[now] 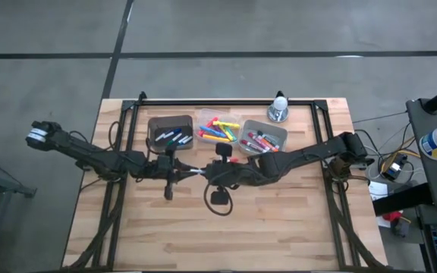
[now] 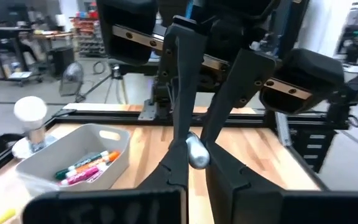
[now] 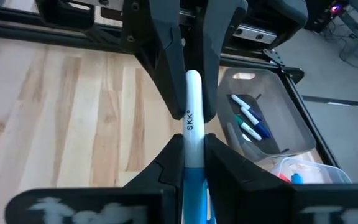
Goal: Pick & Place Markers
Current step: Put the light blue mini marker into the black bin
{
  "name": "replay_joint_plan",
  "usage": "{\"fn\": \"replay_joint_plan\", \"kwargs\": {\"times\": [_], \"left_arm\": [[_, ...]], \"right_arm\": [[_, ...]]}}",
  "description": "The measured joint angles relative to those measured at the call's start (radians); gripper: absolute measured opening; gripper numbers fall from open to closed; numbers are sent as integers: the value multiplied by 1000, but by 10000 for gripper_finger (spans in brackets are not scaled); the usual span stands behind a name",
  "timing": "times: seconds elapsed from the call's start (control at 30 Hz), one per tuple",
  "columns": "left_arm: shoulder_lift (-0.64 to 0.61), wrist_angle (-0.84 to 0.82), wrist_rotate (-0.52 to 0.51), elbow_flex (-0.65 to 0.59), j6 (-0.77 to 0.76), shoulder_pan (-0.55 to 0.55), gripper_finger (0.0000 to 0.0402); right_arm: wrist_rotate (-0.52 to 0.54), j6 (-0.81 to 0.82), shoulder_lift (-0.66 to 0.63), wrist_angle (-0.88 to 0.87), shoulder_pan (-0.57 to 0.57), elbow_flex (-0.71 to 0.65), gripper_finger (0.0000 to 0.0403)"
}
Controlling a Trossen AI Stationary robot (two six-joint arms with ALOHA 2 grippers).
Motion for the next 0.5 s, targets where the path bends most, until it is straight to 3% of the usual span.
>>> {"fn": "replay_joint_plan", "kwargs": {"times": [0.27, 0.5], "left_arm": [[-64, -121, -176, 3, -19, 0, 23], [-146, -361, -530, 3, -40, 18, 24]], "right_arm": [[88, 27, -2, -127, 9, 2, 125], [112, 173, -2, -302, 14, 0, 187]]}}
